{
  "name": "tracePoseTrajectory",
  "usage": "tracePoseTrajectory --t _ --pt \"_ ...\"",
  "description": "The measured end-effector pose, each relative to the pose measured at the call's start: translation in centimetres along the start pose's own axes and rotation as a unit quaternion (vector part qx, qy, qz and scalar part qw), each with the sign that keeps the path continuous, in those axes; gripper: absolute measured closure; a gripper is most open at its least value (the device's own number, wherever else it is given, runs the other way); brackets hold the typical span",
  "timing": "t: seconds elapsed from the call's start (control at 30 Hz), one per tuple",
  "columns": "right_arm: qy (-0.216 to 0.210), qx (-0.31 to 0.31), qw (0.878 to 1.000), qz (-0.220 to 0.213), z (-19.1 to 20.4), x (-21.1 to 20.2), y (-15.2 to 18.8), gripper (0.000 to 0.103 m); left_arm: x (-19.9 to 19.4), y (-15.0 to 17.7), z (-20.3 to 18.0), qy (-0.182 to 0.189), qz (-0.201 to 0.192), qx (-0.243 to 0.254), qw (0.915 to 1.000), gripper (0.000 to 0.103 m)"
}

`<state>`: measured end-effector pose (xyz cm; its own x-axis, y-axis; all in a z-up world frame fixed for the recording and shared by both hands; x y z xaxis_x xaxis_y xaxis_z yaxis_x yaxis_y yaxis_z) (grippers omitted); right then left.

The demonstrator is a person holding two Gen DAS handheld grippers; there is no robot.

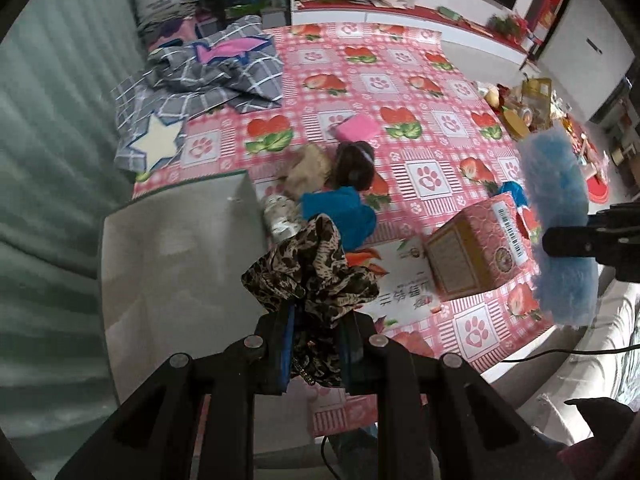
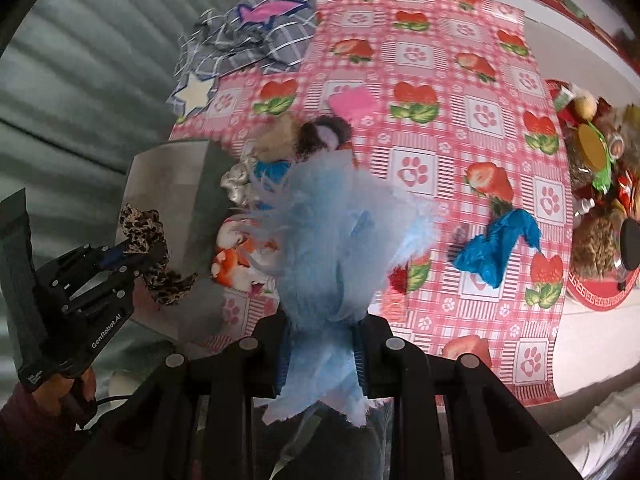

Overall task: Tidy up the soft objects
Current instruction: 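Carry the leopard scrunchie and blue duster over the white box with both tools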

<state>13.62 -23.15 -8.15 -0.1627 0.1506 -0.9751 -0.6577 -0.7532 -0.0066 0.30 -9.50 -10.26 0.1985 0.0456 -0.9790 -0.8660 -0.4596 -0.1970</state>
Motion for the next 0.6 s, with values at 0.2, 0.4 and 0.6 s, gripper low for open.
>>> tracePoseTrajectory --t 0.2,0.4,0.6 --pt "0.005 -0.035 0.999 0.008 3.5 0.5 -0.4 0.076 -0.8 1.6 2.6 0.0 -0.011 -0.032 0.9994 0.083" --pt "0.004 -0.067 0.998 0.019 6.9 1.3 -0.7 0.076 -1.2 3.3 5.2 -0.006 -0.014 -0.063 0.9979 0.083" --pt "-0.003 -0.097 0.995 0.032 9.8 2.5 -0.7 0.076 -1.0 5.2 7.4 -0.01 -0.004 -0.092 0.9957 0.083"
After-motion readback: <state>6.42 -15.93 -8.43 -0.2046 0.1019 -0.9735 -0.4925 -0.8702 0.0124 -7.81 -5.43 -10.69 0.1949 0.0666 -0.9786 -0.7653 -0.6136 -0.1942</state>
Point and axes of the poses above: each gripper's, at about its wrist camera, not at the fingertips, and x roughly the way its jaws point, z to its left, y to its underside, the point moved 3 cm from there along x, roughly the way its jaws point, and after that the axes turned 8 degrees about z, right-handed, at the moved point
